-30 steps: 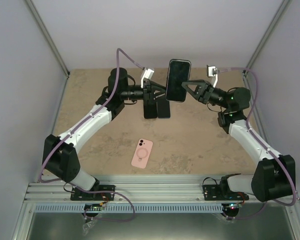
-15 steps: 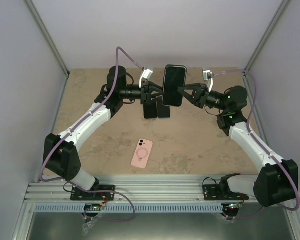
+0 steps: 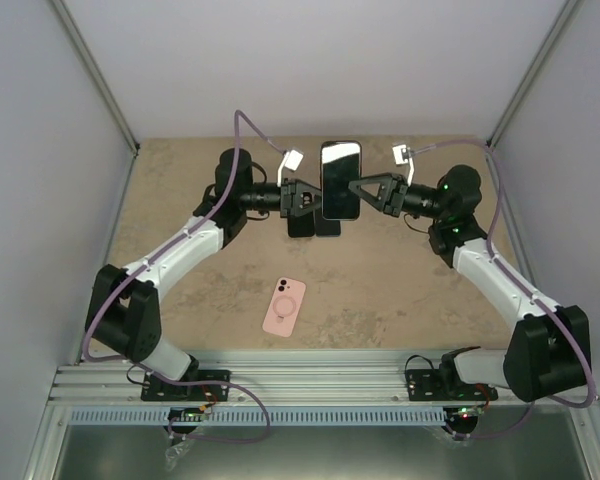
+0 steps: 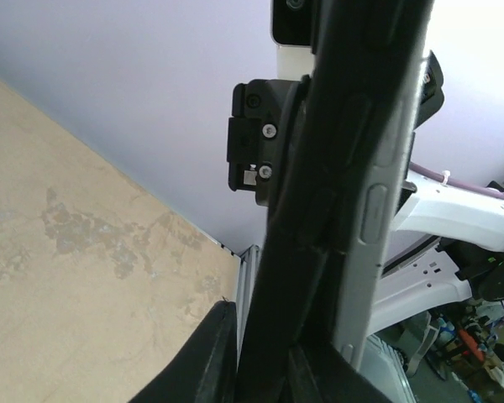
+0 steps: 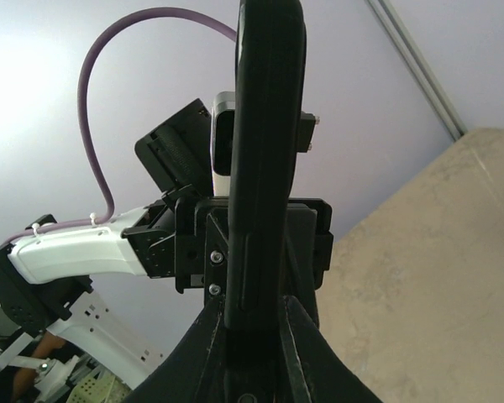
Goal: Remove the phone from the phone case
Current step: Remove the phone case from the phone.
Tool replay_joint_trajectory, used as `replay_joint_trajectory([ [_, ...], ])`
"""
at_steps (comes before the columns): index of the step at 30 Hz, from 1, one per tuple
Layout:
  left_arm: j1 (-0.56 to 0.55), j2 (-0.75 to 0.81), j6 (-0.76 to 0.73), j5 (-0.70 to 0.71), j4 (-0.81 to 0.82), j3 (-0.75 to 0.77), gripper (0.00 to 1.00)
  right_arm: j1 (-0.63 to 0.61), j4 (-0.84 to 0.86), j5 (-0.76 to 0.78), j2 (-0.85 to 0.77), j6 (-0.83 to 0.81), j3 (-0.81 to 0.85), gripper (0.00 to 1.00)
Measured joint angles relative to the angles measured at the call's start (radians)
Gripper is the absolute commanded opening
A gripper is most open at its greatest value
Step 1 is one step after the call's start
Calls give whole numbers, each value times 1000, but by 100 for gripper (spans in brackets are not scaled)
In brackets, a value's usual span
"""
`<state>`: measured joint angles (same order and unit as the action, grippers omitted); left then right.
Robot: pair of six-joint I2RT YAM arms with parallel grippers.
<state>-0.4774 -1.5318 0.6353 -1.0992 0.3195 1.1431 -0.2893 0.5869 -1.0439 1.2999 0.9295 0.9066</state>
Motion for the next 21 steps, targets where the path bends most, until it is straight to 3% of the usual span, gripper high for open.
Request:
replay_joint_trajectory([
  [5, 0, 16, 60, 5, 54, -58, 0, 3, -60, -22, 12, -4, 9, 15],
  [10, -9, 24, 121, 19, 89, -66, 0, 13, -129, -31, 14, -58, 42, 23],
  [21, -19, 32, 254, 52, 187, -98, 0, 80, -278, -62, 22, -178, 108, 71],
])
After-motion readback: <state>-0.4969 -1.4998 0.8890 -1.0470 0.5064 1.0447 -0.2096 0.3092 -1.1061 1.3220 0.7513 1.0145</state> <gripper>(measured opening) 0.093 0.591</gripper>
